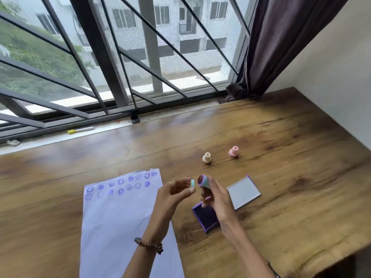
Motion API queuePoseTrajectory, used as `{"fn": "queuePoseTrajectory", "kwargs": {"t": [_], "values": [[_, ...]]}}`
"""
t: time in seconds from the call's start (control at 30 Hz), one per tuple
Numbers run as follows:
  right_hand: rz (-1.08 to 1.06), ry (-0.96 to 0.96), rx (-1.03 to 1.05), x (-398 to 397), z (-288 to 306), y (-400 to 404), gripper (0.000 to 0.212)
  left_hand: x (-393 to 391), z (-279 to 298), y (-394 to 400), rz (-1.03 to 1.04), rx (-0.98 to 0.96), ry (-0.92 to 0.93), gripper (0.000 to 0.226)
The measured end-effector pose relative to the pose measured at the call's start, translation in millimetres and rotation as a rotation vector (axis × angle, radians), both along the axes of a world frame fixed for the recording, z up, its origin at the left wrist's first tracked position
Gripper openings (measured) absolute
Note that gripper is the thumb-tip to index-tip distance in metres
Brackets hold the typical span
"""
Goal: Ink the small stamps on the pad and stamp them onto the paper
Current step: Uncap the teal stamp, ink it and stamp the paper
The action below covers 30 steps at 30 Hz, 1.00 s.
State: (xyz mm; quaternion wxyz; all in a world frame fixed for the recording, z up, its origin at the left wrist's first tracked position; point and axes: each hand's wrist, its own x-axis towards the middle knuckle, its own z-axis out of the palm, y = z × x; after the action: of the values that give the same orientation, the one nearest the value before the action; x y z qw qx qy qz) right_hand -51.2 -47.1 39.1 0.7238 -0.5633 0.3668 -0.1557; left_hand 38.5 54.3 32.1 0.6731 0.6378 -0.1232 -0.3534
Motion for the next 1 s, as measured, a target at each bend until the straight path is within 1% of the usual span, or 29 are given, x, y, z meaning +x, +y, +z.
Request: {"fn": "queuePoseTrajectory", "kwargs": {"t": [0.03, 0.07, 0.1, 0.17, 0.23, 0.37, 0.47, 0.5, 0.57, 0.63, 0.7, 0.77, 0.87, 1.0], "values": [[-0.060, -0.055, 0.174, -3, 2, -1, 0.031, 0, -3, 0, 0.007, 0.082, -0.100, 0.023], [-0.106, -0.093, 0.315, -7, 4, -3, 0.032, 0, -7, 1, 0.001, 0.180, -0.238, 0.023], [-0.142, -0.120, 0.422, -12, 6, -5, 0.032, 0, -13, 3, -0.021, 0.269, -0.389, 0.023], [-0.173, -0.152, 0.525, -23, 8, -8, 0.029, 0, -24, 8, -0.095, 0.366, -0.634, 0.027], [-0.185, -0.158, 0.503, -35, 7, -15, 0.024, -3, -32, 12, -0.158, 0.401, -0.752, 0.027], [-0.207, -0.086, 0.266, -60, 4, -33, 0.015, -9, -38, 14, -0.166, 0.417, -0.814, 0.026], [-0.156, 0.080, -0.024, -73, 1, -42, 0.016, -12, -38, 15, -0.187, 0.421, -0.816, 0.038], [-0.129, 0.141, -0.116, -76, 0, -43, 0.019, -14, -38, 16, -0.200, 0.412, -0.813, 0.044], [-0.073, 0.245, -0.260, -78, -2, -41, 0.021, -20, -38, 18, -0.232, 0.414, -0.830, 0.063], [-0.031, 0.303, -0.341, -78, -5, -37, 0.021, -26, -40, 19, -0.278, 0.452, -0.892, 0.086], [0.002, 0.322, -0.405, -76, -7, -33, 0.019, -31, -43, 21, -0.334, 0.520, -0.927, 0.098], [0.012, 0.364, -0.498, -73, -9, -30, 0.020, -34, -46, 21, -0.351, 0.555, -0.947, 0.094], [0.031, 0.417, -0.607, -69, -8, -28, 0.024, -36, -52, 23, -0.331, 0.551, -0.974, 0.086], [0.130, 0.438, -0.791, -69, -11, -25, 0.022, -39, -54, 23, -0.312, 0.538, -1.014, 0.078]]}}
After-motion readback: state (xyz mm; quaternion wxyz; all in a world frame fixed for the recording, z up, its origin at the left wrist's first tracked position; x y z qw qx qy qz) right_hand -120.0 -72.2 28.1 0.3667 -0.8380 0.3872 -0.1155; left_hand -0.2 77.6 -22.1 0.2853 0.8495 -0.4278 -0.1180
